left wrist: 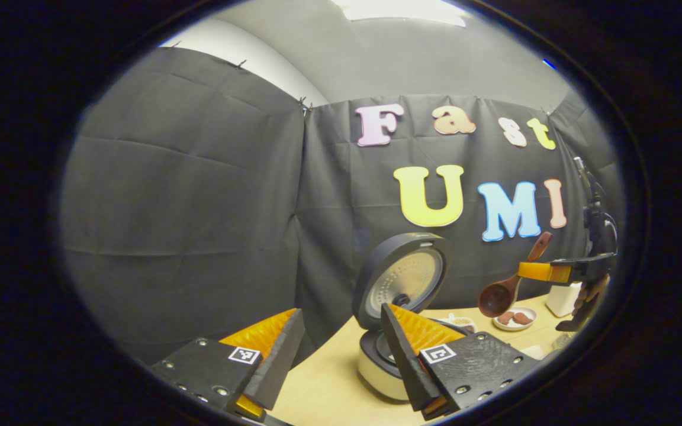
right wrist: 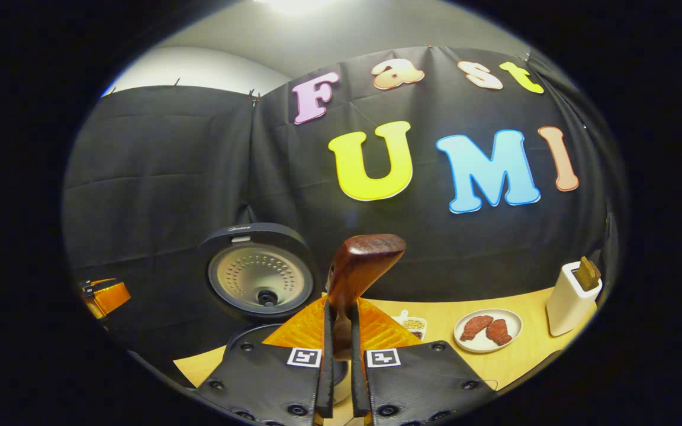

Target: Close the left gripper, press the button to open the rice cooker; take a wooden spoon from the chopstick holder with the right hand, scoop a spoonful of rice and pour it into the rice cooker, then put the wooden spoon back into the chopstick holder.

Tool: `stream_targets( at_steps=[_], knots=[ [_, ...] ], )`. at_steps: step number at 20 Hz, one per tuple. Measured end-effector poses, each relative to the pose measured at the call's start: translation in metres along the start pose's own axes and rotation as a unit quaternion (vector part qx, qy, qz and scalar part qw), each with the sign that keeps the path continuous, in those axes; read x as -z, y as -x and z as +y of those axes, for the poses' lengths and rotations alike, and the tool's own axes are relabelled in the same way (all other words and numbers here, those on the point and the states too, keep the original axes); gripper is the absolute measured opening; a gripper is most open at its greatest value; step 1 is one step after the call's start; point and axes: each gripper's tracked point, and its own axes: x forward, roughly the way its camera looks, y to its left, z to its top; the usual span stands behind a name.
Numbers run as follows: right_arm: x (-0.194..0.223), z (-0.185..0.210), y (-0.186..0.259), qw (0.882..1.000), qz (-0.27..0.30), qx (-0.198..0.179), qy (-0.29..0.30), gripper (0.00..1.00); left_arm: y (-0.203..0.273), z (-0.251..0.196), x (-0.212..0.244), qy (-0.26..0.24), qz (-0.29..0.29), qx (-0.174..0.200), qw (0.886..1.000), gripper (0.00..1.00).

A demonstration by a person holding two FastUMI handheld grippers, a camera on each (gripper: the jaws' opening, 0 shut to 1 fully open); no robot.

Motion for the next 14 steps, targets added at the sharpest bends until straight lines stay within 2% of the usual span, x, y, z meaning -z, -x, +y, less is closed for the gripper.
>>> stream_targets(
  at_steps=[1,2,9,10,11,14],
  knots=[
    [-0.001,-0.012,0.006,1.000,-0.001,0.011,-0.002,0.10,0.000,-0.008,-0.002,0.000,-0.001,0.006,1.000,0.82],
    [-0.002,-0.024,0.013,1.000,-0.002,0.022,-0.004,0.14,0.000,-0.015,-0.004,0.000,-0.003,0.013,1.000,0.82],
    [-0.001,-0.112,0.070,0.994,0.002,0.104,-0.027,0.14,0.006,-0.070,-0.018,0.009,-0.012,0.054,0.998,0.82],
    [0.000,-0.125,0.078,0.993,0.004,0.117,-0.028,0.10,0.005,-0.080,-0.020,0.011,-0.013,0.059,0.998,0.83],
    [0.001,-0.138,0.087,0.991,0.006,0.129,-0.031,0.14,0.006,-0.087,-0.020,0.011,-0.014,0.064,0.998,0.83],
    [0.005,-0.169,0.112,0.987,0.012,0.158,-0.038,0.14,0.009,-0.107,-0.022,0.012,-0.014,0.078,0.997,0.83]
  ],
)
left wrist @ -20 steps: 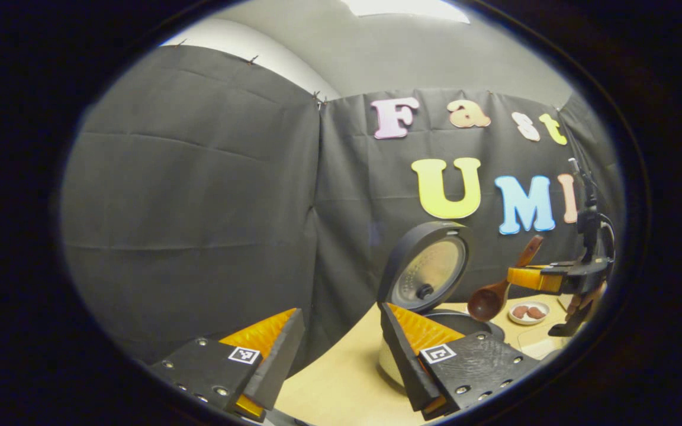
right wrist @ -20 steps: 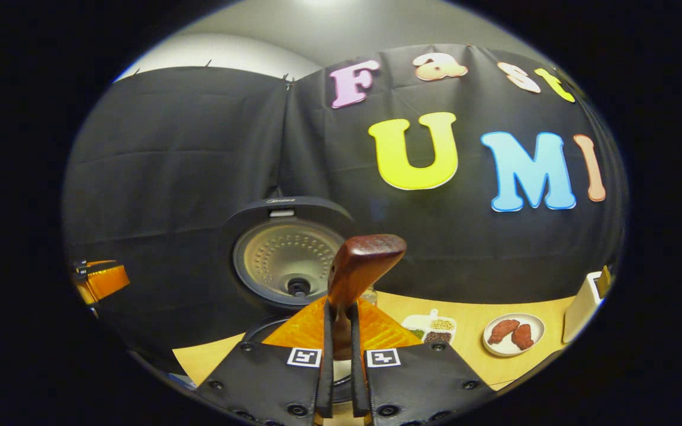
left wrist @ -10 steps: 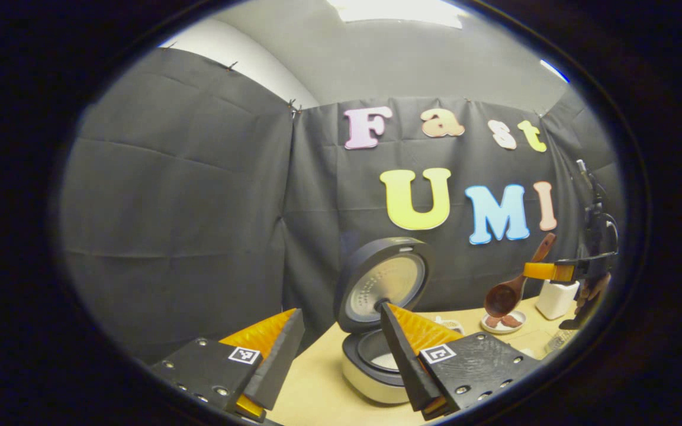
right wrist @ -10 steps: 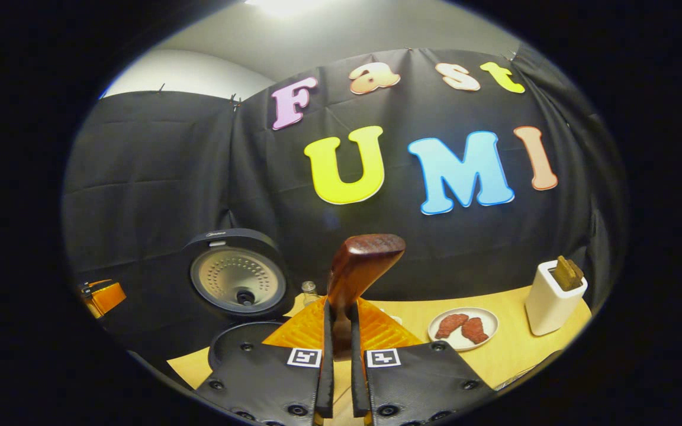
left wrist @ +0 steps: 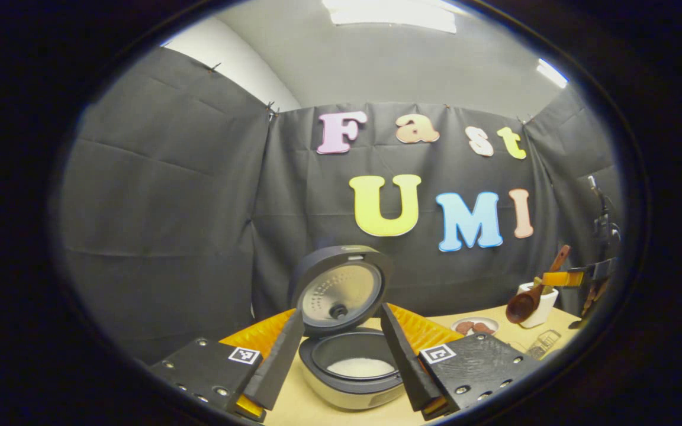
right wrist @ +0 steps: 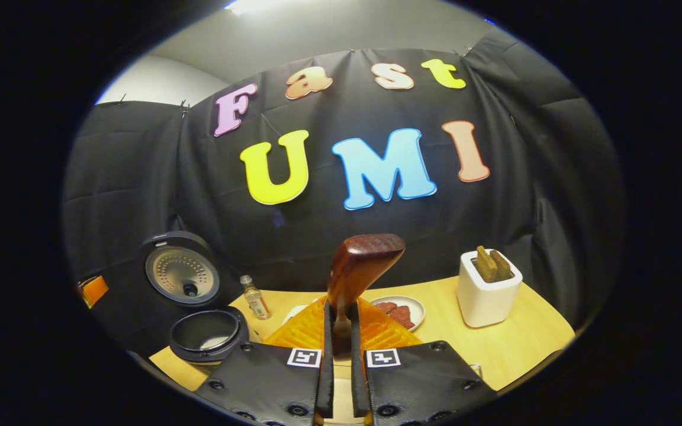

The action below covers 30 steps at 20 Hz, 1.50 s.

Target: Close the left gripper, press the button to open the rice cooker; take a wooden spoon from the chopstick holder with the right hand, scoop a spoonful of rice and pour it into the rice cooker, then put the wooden spoon back into the chopstick holder.

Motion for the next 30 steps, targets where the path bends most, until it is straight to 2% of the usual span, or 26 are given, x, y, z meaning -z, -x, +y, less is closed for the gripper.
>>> stream_targets(
  at_steps=[5,11,12,14,21,27,30],
  knots=[
    [-0.002,-0.052,0.023,0.999,0.010,0.039,0.000,0.14,0.000,-0.031,-0.005,0.004,-0.003,0.019,1.000,0.83],
    [0.028,-0.098,0.043,0.996,0.046,0.073,-0.001,0.14,-0.003,-0.055,-0.011,0.005,-0.005,0.030,1.000,0.83],
    [0.033,-0.106,0.045,0.996,0.051,0.079,0.002,0.10,-0.002,-0.057,-0.010,0.006,-0.003,0.031,0.999,0.82],
    [0.044,-0.119,0.048,0.994,0.063,0.089,0.003,0.14,-0.001,-0.060,-0.007,0.007,0.002,0.033,0.999,0.82],
    [0.095,-0.141,0.053,0.988,0.119,0.102,-0.015,0.14,0.001,-0.059,-0.010,-0.005,0.006,0.029,1.000,0.82],
    [0.095,-0.148,0.055,0.986,0.116,0.103,-0.056,0.14,-0.003,-0.060,-0.015,-0.004,0.006,0.028,1.000,0.82],
    [0.113,-0.152,0.058,0.980,0.138,0.114,-0.081,0.14,-0.003,-0.063,-0.019,-0.006,0.003,0.032,0.999,0.83]
  ],
)
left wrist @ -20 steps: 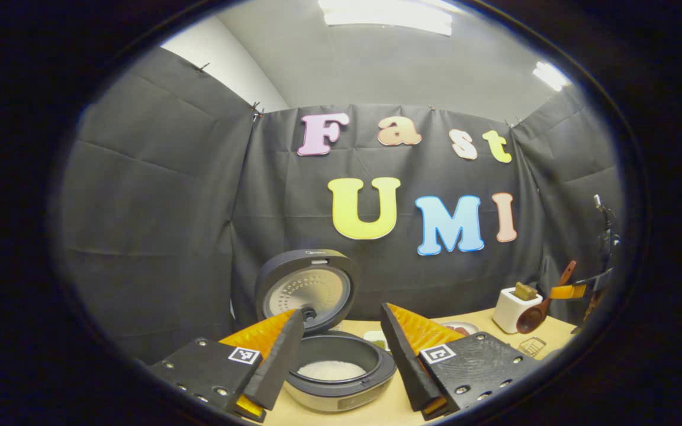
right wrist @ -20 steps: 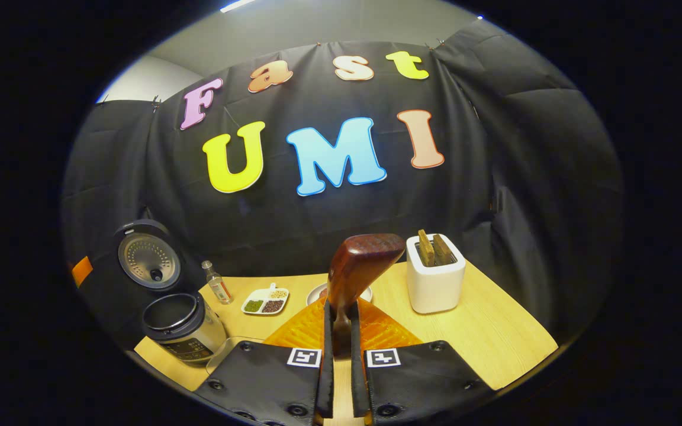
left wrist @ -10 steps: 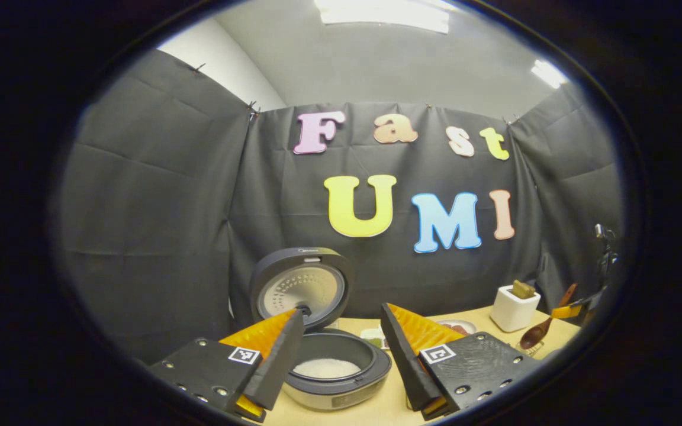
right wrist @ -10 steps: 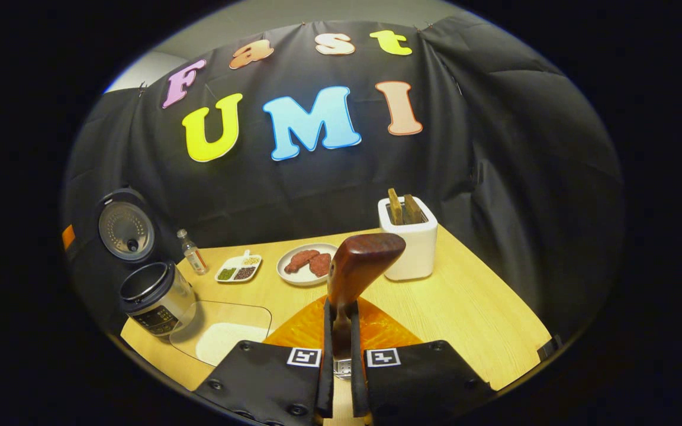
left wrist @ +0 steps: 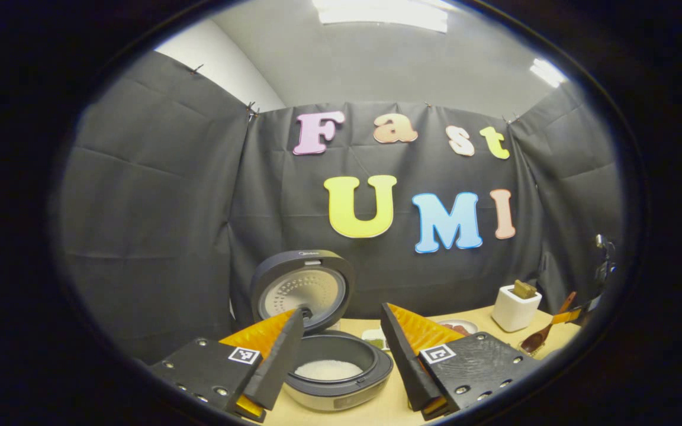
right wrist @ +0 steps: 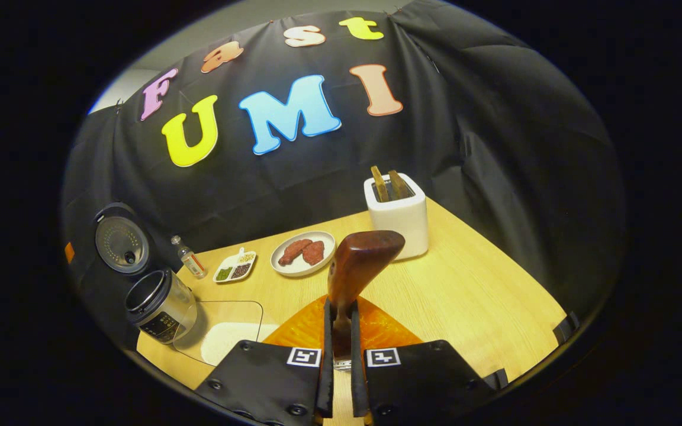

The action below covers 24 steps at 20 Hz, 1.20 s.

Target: Close the left gripper, press the button to open the rice cooker; take a wooden spoon from the chopstick holder with the right hand, scoop a spoonful of rice and pour it into the rice cooker, then put the wooden spoon back into the chopstick holder.

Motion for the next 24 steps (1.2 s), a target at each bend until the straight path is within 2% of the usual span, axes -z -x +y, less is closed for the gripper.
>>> stream_targets(
  at_steps=[4,5,6,7,9,11,13,16,19,24],
  knots=[
    [0.016,-0.005,-0.011,0.999,0.029,0.009,-0.038,0.14,0.000,-0.001,0.001,-0.002,0.001,0.003,1.000,0.82],
    [0.020,-0.001,-0.011,0.998,0.036,0.001,-0.047,0.14,-0.001,-0.001,0.001,-0.004,0.002,0.003,1.000,0.82],
    [0.018,0.000,-0.005,0.998,0.032,-0.002,-0.053,0.19,-0.002,0.001,-0.001,-0.004,0.002,0.003,1.000,0.83],
    [0.011,-0.003,-0.006,0.998,0.022,0.004,-0.051,0.17,-0.004,0.001,-0.001,-0.003,0.001,0.003,1.000,0.84],
    [-0.003,-0.010,0.001,0.999,-0.003,0.021,-0.035,0.49,-0.010,0.001,-0.007,0.001,-0.001,0.002,1.000,0.83],
    [-0.022,-0.024,0.010,0.998,-0.036,0.055,-0.011,1.00,-0.014,0.000,-0.008,0.003,0.000,0.002,1.000,0.83],
    [-0.047,-0.031,0.028,0.994,-0.077,0.081,0.020,0.98,-0.019,0.000,-0.013,0.002,-0.002,0.001,1.000,0.83],
    [-0.083,-0.028,0.056,0.984,-0.132,0.098,0.062,0.98,-0.031,0.001,-0.022,0.001,-0.004,0.001,1.000,0.84],
    [-0.109,-0.015,0.080,0.975,-0.173,0.100,0.096,0.98,-0.054,0.005,-0.037,0.002,-0.009,0.001,1.000,0.83],
    [-0.123,0.017,0.098,0.968,-0.200,0.083,0.123,0.98,-0.105,0.018,-0.069,-0.008,-0.025,-0.007,1.000,0.82]
  ],
)
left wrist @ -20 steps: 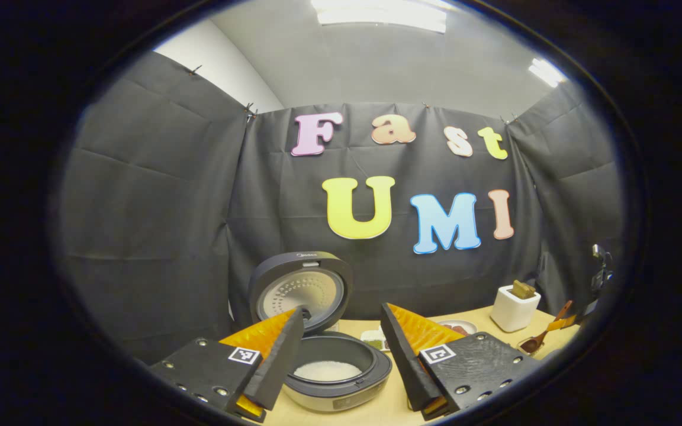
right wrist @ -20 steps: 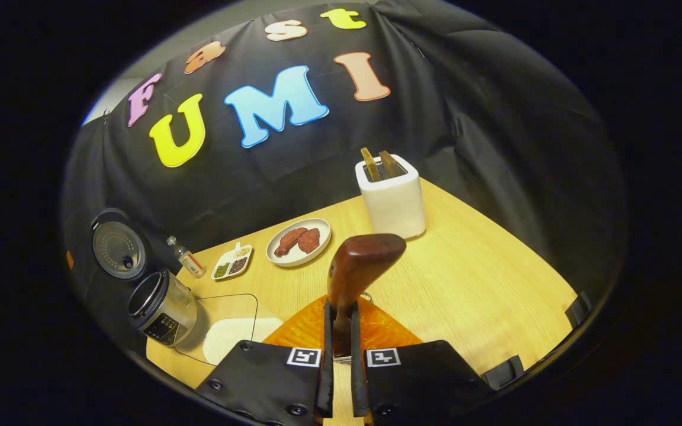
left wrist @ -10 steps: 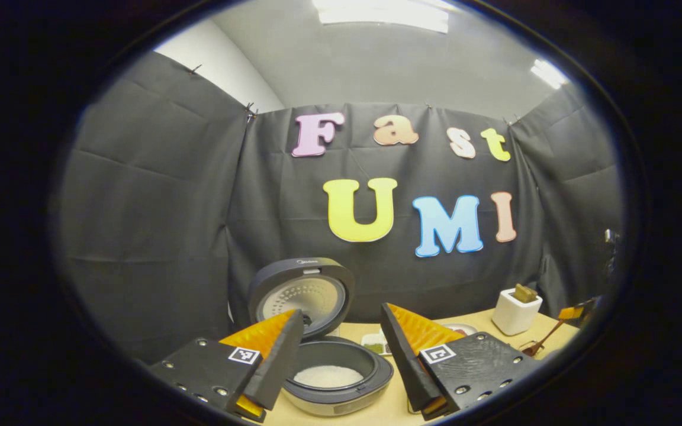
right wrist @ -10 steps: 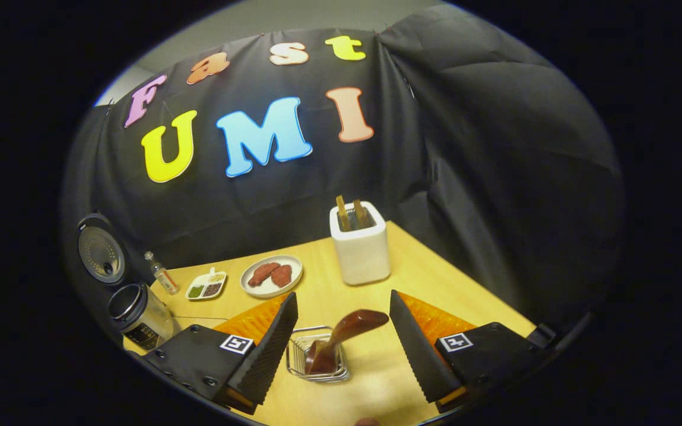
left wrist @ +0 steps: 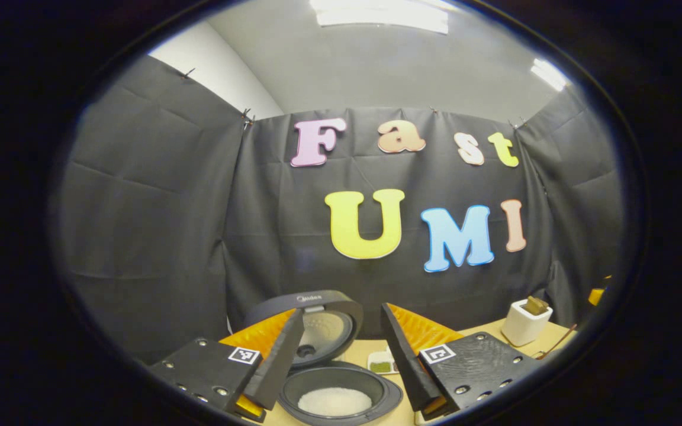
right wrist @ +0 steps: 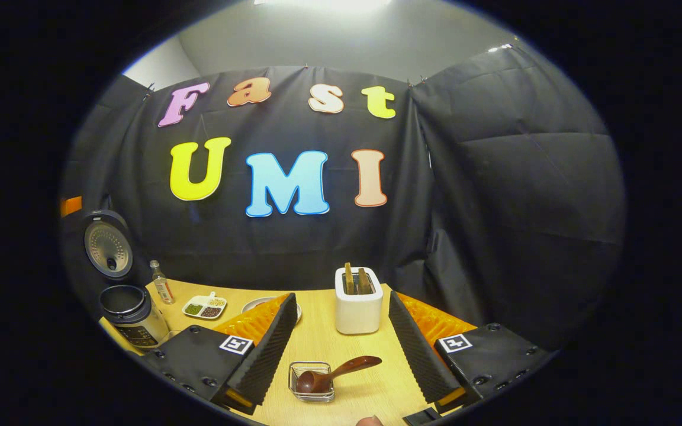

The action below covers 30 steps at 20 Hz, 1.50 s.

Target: Close the left gripper, press the button to open the rice cooker; take a wooden spoon from the chopstick holder with the right hand, scoop a spoonful of rice and pour it into the rice cooker, then put the wooden spoon back into the chopstick holder.

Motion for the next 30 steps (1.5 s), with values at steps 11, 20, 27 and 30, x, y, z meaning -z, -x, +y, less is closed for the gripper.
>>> stream_targets(
  at_steps=[11,20,27,30],
  knots=[
    [0.014,0.031,-0.005,1.000,0.013,0.009,0.016,0.98,-0.130,0.065,0.009,0.011,0.007,-0.034,0.999,0.82],
    [0.031,0.044,-0.006,0.999,0.035,0.000,0.039,1.00,-0.161,0.076,0.060,0.025,0.054,-0.050,0.997,0.83],
    [0.032,0.047,-0.005,0.998,0.036,-0.029,0.031,1.00,-0.123,0.052,0.068,0.036,0.062,-0.038,0.997,0.84],
    [0.032,0.045,-0.002,0.998,0.035,-0.042,0.037,1.00,-0.102,0.036,0.080,0.027,0.068,-0.032,0.997,0.86]
  ],
)
